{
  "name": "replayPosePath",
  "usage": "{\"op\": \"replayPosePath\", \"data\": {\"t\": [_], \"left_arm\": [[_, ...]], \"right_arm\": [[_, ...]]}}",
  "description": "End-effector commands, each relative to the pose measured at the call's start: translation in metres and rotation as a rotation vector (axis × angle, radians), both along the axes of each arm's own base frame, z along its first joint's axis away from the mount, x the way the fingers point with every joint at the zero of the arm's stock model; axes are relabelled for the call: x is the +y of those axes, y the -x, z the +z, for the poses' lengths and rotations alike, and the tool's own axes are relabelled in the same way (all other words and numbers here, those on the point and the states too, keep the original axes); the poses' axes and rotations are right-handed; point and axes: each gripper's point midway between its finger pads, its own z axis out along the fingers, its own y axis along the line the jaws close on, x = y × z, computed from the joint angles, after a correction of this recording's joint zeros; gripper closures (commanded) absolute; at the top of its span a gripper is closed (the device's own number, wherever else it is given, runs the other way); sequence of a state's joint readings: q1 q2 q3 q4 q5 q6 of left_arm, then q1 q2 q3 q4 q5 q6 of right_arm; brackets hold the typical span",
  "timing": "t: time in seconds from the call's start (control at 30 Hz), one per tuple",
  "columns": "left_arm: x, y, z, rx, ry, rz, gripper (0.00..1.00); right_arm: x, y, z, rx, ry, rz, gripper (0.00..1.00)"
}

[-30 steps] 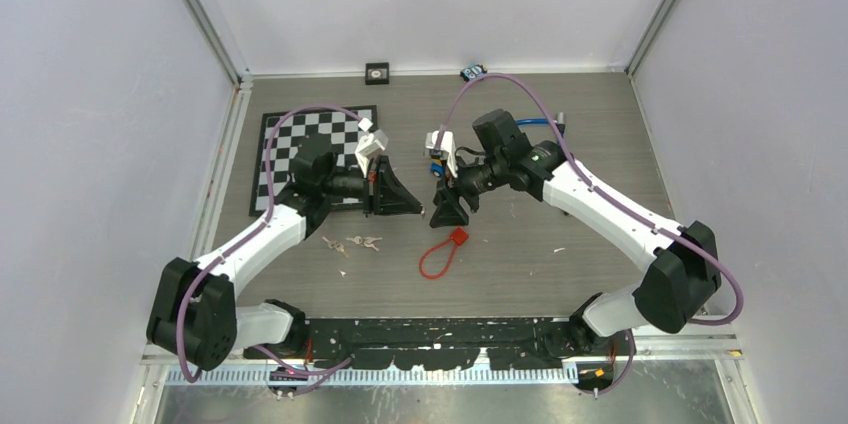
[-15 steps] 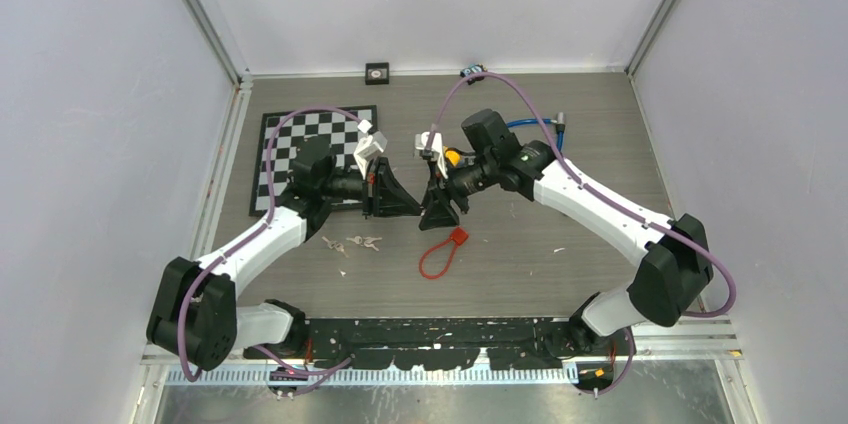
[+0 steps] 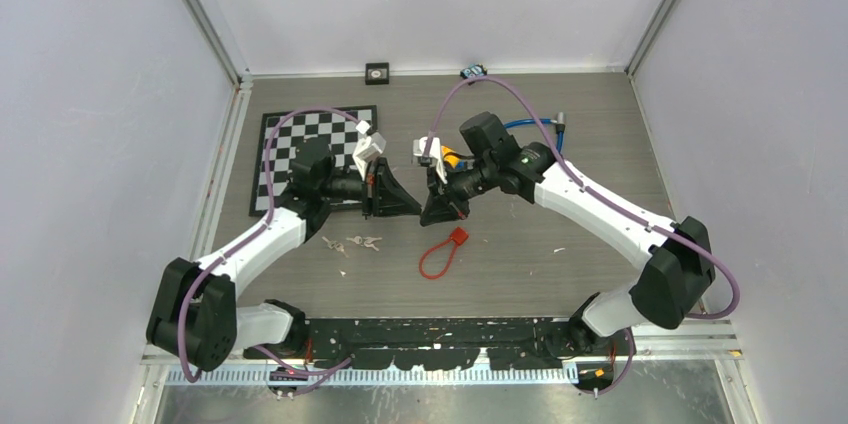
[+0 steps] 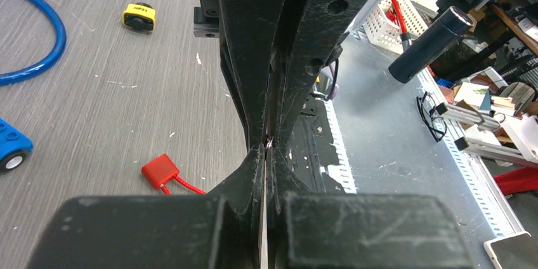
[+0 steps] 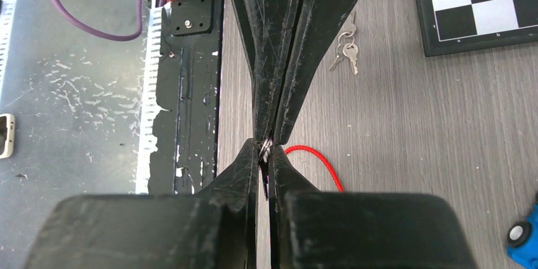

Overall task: Unlock with the key
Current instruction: Pick up the key from the center of the board.

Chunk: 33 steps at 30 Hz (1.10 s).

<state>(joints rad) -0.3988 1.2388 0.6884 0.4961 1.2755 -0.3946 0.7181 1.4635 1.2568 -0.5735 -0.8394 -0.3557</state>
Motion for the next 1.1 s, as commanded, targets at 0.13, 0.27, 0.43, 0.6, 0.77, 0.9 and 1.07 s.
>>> {"op": "replayPosePath", "data": {"t": [0.13, 0.27, 0.43, 0.6, 0.77, 0.9, 1.07], "left_arm": [[0.003, 0.008, 0.005, -0.079, 0.007, -0.030, 1.00], [0.004, 0.009, 0.002, -0.085, -0.005, -0.035, 1.00], [0.005, 0.010, -0.004, -0.093, -0.019, -0.040, 1.00], [0.006, 0.008, -0.011, -0.110, -0.048, -0.032, 1.00], [0.004, 0.002, -0.009, -0.130, -0.057, -0.019, 0.77], [-0.002, -0.006, -0.002, -0.153, -0.056, -0.012, 0.59], [-0.016, -0.014, 0.009, -0.159, -0.060, -0.016, 0.50]], "right_arm": [[-0.016, -0.014, 0.023, -0.178, 0.026, -0.051, 0.99], [-0.022, -0.016, 0.021, -0.206, 0.051, -0.063, 0.97], [-0.025, -0.015, 0.021, -0.215, 0.060, -0.061, 0.96], [-0.026, -0.014, 0.022, -0.213, 0.061, -0.058, 1.00], [-0.027, -0.011, 0.021, -0.198, 0.059, -0.064, 1.00], [-0.026, -0.009, 0.020, -0.184, 0.052, -0.067, 1.00], [-0.025, -0.010, 0.017, -0.173, 0.053, -0.074, 1.00]]}}
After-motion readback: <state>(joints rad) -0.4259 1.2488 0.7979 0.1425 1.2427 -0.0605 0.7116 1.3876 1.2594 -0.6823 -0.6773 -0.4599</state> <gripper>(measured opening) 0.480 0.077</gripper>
